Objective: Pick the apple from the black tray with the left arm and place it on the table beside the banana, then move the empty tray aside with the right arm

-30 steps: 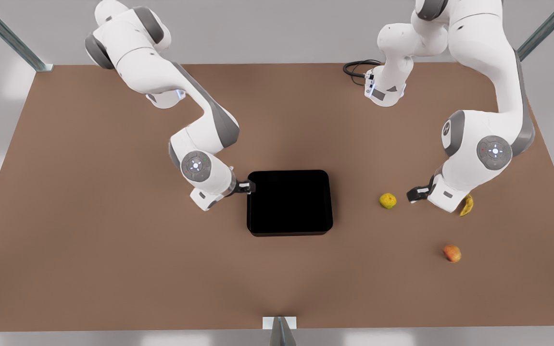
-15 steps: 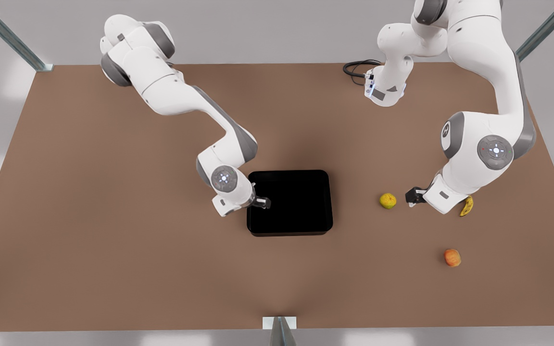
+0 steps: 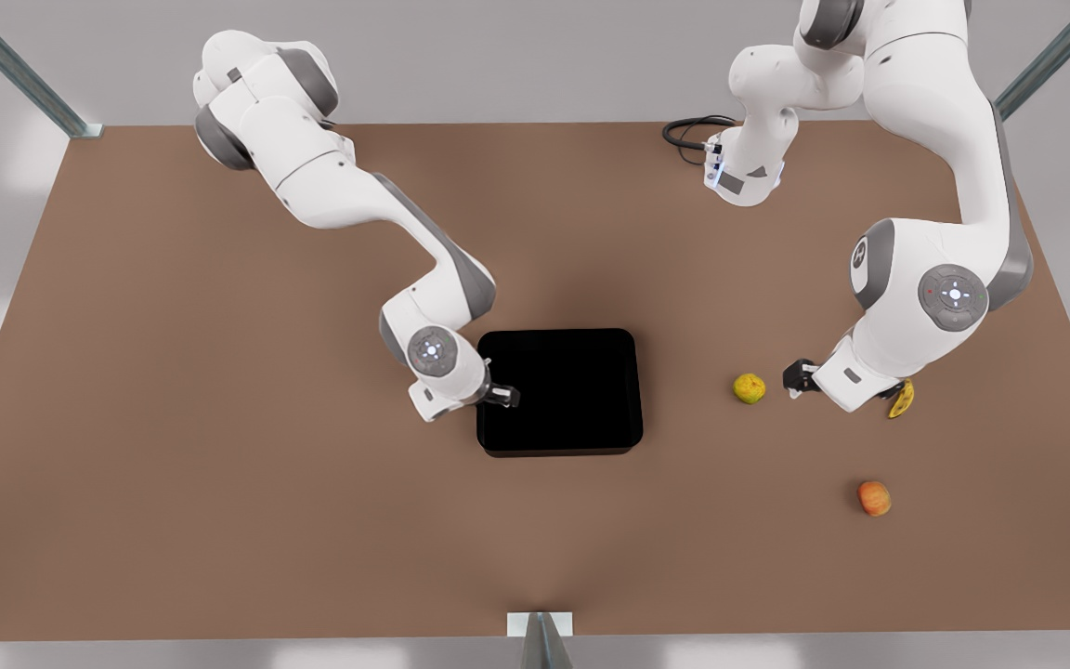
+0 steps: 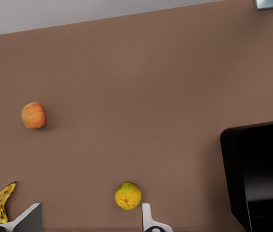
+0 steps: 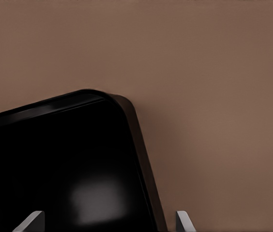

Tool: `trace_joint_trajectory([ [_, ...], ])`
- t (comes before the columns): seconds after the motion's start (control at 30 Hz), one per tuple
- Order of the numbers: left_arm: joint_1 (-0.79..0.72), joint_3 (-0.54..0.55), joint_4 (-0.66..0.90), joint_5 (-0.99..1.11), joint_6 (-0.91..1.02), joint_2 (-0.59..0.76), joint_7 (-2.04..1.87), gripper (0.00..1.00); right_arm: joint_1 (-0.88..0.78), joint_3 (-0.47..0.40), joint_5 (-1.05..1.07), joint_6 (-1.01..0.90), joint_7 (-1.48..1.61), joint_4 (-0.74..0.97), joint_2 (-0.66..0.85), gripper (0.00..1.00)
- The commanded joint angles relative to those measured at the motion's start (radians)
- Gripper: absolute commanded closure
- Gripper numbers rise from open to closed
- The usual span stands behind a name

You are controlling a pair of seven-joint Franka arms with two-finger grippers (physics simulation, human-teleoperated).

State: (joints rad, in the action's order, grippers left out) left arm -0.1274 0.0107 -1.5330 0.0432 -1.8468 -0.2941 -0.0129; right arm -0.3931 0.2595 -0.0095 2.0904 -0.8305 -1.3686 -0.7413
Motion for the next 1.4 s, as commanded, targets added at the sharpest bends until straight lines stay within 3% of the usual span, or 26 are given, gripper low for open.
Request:
trace_joint_trajectory([
  [0.0,-0.001,0.000,0.001,0.001,0.001,0.001,0.062,0.00,0.000,-0.005,-0.001,0.002,0.097,-0.004,-0.003,0.00],
  [0.43,-0.005,0.002,-0.006,0.006,0.001,-0.002,0.056,0.00,0.005,-0.036,0.003,0.025,0.172,-0.017,-0.049,0.00],
  [0.53,-0.005,0.002,-0.006,0.007,0.001,-0.002,0.054,0.00,0.005,-0.036,0.008,0.023,0.171,-0.023,-0.049,0.25],
  [0.73,-0.005,0.002,-0.007,0.009,0.003,-0.002,0.054,0.00,0.007,-0.036,0.003,0.040,0.172,-0.021,-0.078,0.30],
  [0.8,-0.006,0.002,-0.009,0.009,0.003,-0.002,0.054,0.00,0.008,-0.036,0.008,0.039,0.171,-0.021,-0.078,0.56],
  [0.9,-0.006,0.002,-0.007,0.009,0.003,-0.002,0.054,0.00,0.008,-0.034,0.008,0.039,0.171,-0.020,-0.076,0.71],
  [1.03,-0.006,0.002,-0.009,0.010,0.003,-0.002,0.054,0.00,0.008,-0.034,0.008,0.036,0.171,-0.020,-0.075,0.74],
  [1.2,-0.006,0.002,-0.009,0.010,0.003,-0.002,0.054,0.00,0.008,-0.032,0.011,0.027,0.168,-0.018,-0.070,0.88],
  [1.37,-0.006,0.002,-0.009,0.010,0.004,-0.002,0.054,0.00,0.011,-0.022,0.008,-0.033,0.169,-0.012,-0.015,0.92],
])
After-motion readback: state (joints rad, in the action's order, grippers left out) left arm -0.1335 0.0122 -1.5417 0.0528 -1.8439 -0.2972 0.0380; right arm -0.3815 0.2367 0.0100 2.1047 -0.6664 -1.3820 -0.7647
